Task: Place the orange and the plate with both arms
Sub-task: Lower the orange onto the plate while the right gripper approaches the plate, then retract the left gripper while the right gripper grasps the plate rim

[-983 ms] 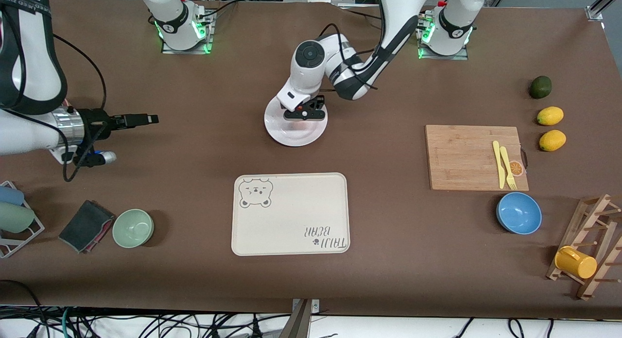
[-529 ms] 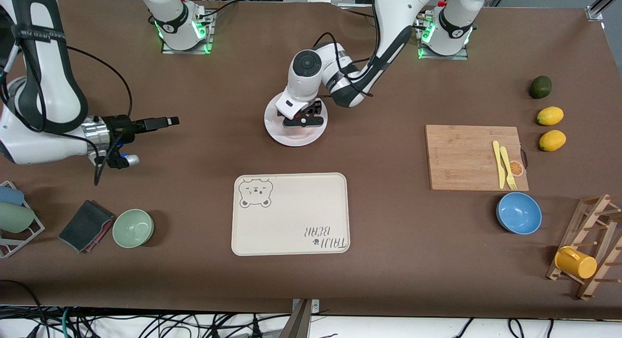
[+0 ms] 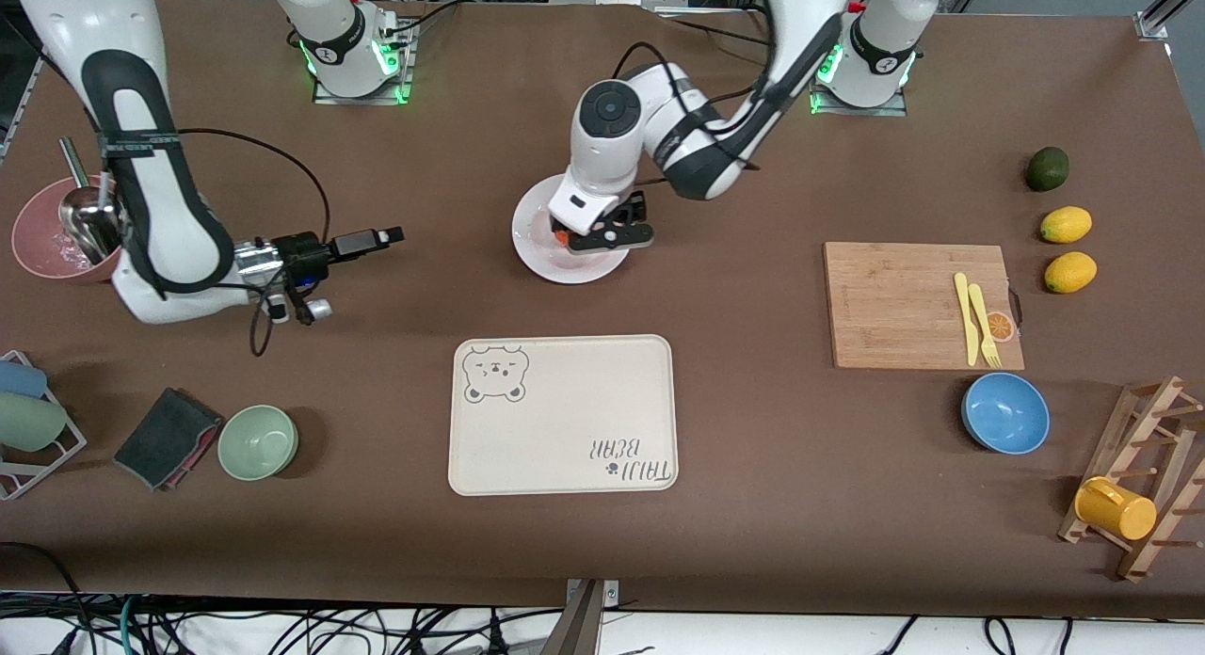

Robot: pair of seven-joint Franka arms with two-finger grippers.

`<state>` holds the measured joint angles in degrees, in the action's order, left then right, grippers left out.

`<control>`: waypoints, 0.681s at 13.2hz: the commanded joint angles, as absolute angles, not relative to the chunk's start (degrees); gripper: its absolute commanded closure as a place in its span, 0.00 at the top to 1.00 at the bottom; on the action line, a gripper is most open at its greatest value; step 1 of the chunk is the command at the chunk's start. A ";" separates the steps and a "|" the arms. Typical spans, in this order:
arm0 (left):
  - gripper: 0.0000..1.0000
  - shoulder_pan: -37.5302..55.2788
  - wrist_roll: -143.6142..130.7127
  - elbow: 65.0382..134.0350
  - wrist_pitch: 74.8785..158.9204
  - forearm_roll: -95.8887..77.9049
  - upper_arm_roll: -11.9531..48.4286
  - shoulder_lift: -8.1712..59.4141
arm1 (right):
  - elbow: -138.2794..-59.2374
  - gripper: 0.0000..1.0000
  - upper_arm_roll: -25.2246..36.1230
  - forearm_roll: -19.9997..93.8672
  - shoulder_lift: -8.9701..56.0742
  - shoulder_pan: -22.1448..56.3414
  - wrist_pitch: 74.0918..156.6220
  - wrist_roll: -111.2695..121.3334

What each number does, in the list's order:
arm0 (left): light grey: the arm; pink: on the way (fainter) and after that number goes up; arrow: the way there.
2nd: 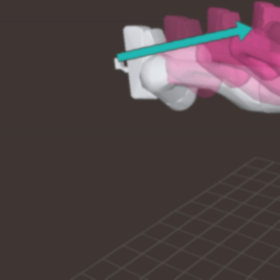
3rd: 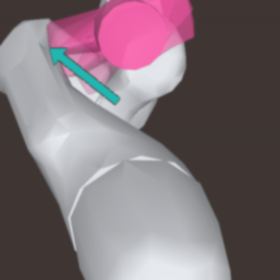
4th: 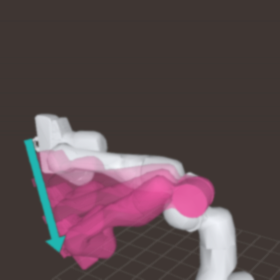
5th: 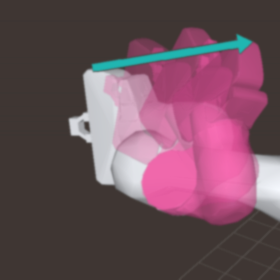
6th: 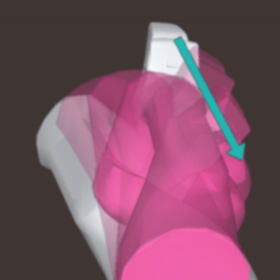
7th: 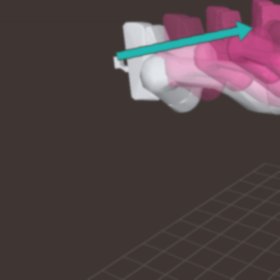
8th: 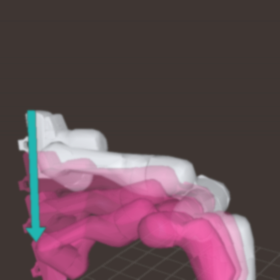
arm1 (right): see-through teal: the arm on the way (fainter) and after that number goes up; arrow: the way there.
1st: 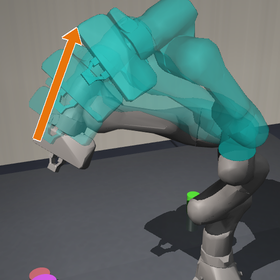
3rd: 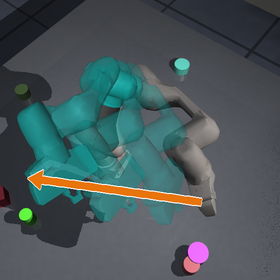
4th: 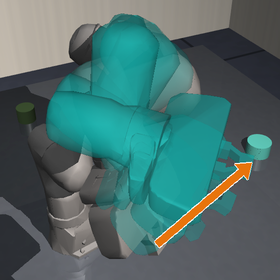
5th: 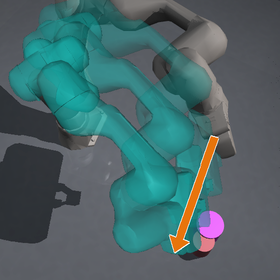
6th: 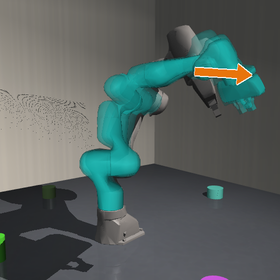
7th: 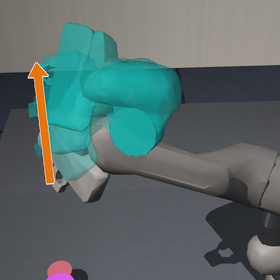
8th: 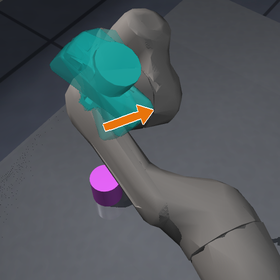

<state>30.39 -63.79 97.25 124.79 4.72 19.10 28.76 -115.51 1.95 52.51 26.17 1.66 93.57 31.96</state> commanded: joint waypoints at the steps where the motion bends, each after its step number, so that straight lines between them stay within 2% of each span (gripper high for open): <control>1: 1.00 22.18 -63.82 99.14 118.06 6.59 19.51 20.24 | -120.66 1.00 -2.62 55.97 24.26 1.67 102.01 34.80; 5: 1.00 8.20 -47.14 99.05 107.25 5.71 21.18 10.48 | -125.67 1.00 -10.35 66.95 24.78 1.76 114.93 41.73; 7: 1.00 4.85 -43.17 98.79 103.90 5.54 20.83 6.61 | -126.91 1.00 -14.83 70.47 26.27 1.76 122.40 44.37; 9: 1.00 4.13 -40.09 98.09 99.95 5.71 17.60 4.40 | -127.09 1.00 -18.09 77.57 28.99 1.76 126.81 49.02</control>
<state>4.66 -43.18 97.19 102.83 5.05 19.29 7.32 -126.42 -15.56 72.07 27.03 2.20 123.48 44.15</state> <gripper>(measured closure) 0.000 0.000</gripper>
